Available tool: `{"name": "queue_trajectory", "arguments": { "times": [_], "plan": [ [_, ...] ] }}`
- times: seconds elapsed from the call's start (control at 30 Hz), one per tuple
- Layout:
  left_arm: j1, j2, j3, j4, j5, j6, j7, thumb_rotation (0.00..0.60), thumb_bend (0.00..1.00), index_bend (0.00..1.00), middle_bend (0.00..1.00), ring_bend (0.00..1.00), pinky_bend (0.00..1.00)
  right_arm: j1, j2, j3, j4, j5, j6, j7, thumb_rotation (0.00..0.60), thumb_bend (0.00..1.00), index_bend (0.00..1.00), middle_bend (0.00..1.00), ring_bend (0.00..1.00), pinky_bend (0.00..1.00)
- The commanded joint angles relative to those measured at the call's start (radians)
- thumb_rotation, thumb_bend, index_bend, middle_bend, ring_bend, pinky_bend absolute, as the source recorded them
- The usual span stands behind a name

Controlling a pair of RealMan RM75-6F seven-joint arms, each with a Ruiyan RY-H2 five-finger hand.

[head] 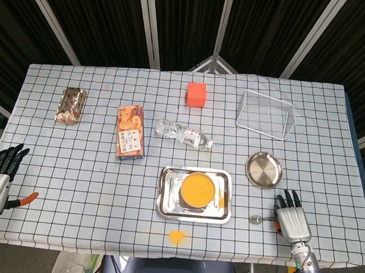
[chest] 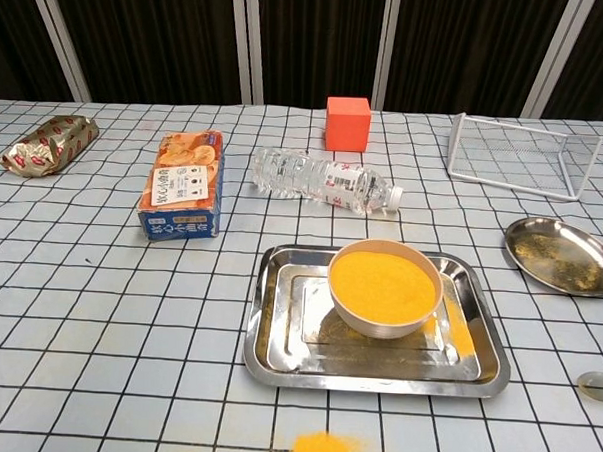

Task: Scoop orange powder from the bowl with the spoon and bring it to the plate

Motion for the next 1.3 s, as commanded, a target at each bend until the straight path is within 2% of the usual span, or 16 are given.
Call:
{"name": "queue_trajectory", "arguments": {
  "times": [0.03, 0.2, 0.87, 1.13, 1.3],
  "plan": [
    [0.000, 0.001, 0.000, -0.001, 0.000, -0.001, 0.000, 0.600, 0.01, 0.00, 0.00, 0.00, 0.00, 0.000, -0.001, -0.001, 0.000, 0.001, 0.001, 0.001, 0.600, 0.42, 0.55, 0.23, 0.00, 0.00],
    [0.000, 0.002, 0.001, -0.004, -0.003, -0.004, 0.002, 0.600, 0.01, 0.00, 0.00, 0.00, 0.00, 0.001, -0.002, -0.003, 0.000, -0.002, 0.005, 0.001, 0.600, 0.46, 0.57, 0.24, 0.00, 0.00],
    [-0.001, 0.006, 0.001, -0.009, -0.006, -0.008, 0.002, 0.600, 0.01, 0.00, 0.00, 0.00, 0.00, 0.000, 0.004, -0.003, -0.015, -0.003, 0.021, 0.002, 0.600, 0.50, 0.60, 0.24, 0.00, 0.00],
    [-0.001, 0.007, 0.002, -0.010, -0.006, -0.010, 0.000, 0.600, 0.01, 0.00, 0.00, 0.00, 0.00, -0.002, 0.023, 0.033, -0.070, 0.033, 0.040, 0.018, 0.600, 0.51, 0.61, 0.24, 0.00, 0.00],
    [-0.002, 0.008, 0.004, -0.012, -0.004, -0.014, 0.001, 0.600, 0.01, 0.00, 0.00, 0.00, 0.00, -0.002, 0.051, 0.065, -0.149, 0.069, 0.052, 0.022, 0.600, 0.51, 0.61, 0.24, 0.00, 0.00]
  ]
}}
